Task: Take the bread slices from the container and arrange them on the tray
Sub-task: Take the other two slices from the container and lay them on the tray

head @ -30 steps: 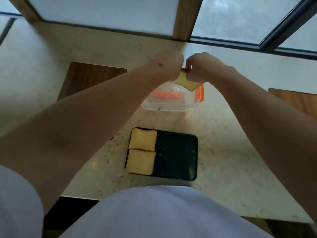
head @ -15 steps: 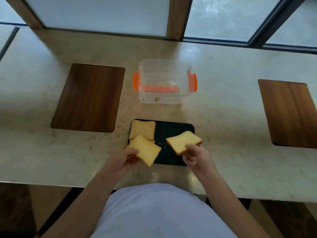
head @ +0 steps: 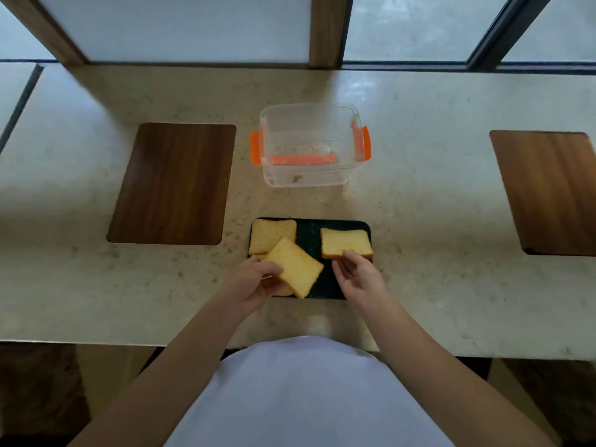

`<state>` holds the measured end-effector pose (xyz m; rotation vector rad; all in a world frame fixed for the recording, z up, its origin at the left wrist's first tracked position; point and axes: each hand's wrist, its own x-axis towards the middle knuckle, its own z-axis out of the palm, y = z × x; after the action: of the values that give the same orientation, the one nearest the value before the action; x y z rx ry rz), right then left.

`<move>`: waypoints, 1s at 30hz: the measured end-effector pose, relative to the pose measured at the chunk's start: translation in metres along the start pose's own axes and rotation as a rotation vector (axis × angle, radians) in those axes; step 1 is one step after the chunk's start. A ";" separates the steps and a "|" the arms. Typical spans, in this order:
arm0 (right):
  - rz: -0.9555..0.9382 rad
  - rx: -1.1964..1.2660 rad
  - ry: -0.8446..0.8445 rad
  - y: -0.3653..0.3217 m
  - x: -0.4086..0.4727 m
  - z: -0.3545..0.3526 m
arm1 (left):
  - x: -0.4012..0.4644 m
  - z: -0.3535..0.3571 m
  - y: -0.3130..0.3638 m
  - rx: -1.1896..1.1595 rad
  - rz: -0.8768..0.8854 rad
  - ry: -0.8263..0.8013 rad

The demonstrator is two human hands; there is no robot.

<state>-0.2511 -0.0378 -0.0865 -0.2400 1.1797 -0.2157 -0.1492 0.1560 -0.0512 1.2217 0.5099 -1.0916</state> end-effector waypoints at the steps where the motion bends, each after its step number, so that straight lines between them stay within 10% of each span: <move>1: -0.004 0.017 0.011 -0.001 0.002 0.002 | 0.001 0.000 0.001 -0.008 -0.001 0.003; 7: 0.025 -0.312 0.070 0.001 0.005 0.005 | 0.004 -0.003 0.000 0.037 -0.037 -0.007; 25: 0.042 -0.198 -0.025 -0.012 0.005 -0.006 | 0.013 0.003 -0.009 0.063 -0.051 -0.037; 30: 0.029 -0.663 -0.019 -0.009 -0.006 -0.023 | 0.013 0.013 -0.020 0.053 -0.083 -0.042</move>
<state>-0.2746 -0.0459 -0.0869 -0.8012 1.2055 0.2131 -0.1637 0.1397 -0.0675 1.2302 0.5059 -1.2052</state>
